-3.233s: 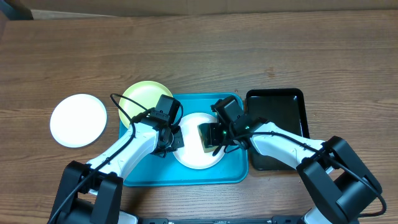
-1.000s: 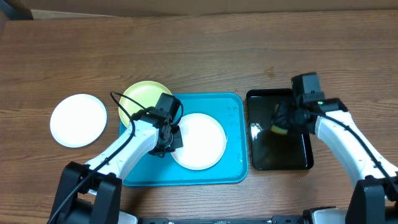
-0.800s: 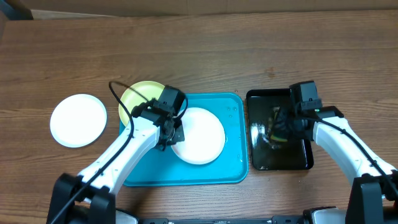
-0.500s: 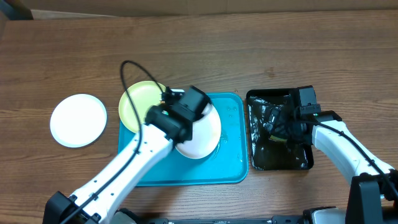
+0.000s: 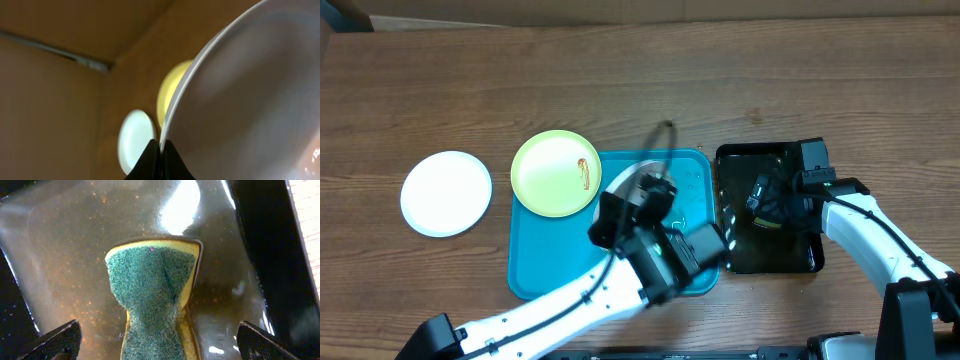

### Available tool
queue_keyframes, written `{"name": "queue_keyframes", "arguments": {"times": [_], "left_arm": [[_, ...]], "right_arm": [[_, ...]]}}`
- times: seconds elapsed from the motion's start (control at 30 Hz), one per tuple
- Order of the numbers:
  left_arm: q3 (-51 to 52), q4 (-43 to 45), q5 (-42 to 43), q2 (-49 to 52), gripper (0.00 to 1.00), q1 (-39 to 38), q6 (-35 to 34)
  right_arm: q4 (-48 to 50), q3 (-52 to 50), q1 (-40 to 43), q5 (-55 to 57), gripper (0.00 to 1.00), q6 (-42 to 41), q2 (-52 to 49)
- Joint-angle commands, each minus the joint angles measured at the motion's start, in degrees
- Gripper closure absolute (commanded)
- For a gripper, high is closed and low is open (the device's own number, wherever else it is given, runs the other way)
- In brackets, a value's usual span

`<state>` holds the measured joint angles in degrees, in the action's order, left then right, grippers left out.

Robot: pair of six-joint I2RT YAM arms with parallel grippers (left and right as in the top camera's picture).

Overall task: Clean dirty plates on tray and stack at the side
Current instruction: 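Lift the pink plate on edge with the left gripper, then carry the pink plate left and set it on the white plate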

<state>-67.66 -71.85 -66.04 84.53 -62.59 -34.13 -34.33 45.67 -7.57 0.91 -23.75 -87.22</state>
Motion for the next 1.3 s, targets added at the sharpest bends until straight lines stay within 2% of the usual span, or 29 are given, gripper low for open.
{"name": "queue_keyframes", "arguments": {"times": [0.0,0.07,0.17,0.83,1.07,1.27], "left_arm": [[-1.51,-0.13,-16.94,-0.98,0.96,-4.20,-0.31],[-1.51,-0.07,-20.11,-0.98,0.96,-5.95,-0.13],[-1.51,-0.09,-20.61,-0.98,0.96,-7.15,-0.15],[-1.51,0.15,-10.40,-0.98,0.96,-7.21,-0.15],[-1.51,7.10,5.01,-0.98,0.96,-3.32,-2.32],[-2.80,15.17,18.93,-1.09,0.96,7.67,-2.01]], "right_arm": [[0.24,-0.09,0.15,0.74,0.00,-0.02,0.31],[0.24,-0.09,0.15,0.74,0.00,-0.02,0.31],[0.24,-0.09,0.15,0.74,0.00,-0.02,0.31],[0.24,-0.09,0.15,0.74,0.00,-0.02,0.31],[0.24,-0.09,0.15,0.74,0.00,-0.02,0.31],[0.24,-0.09,0.15,0.74,0.00,-0.02,0.31]]}}
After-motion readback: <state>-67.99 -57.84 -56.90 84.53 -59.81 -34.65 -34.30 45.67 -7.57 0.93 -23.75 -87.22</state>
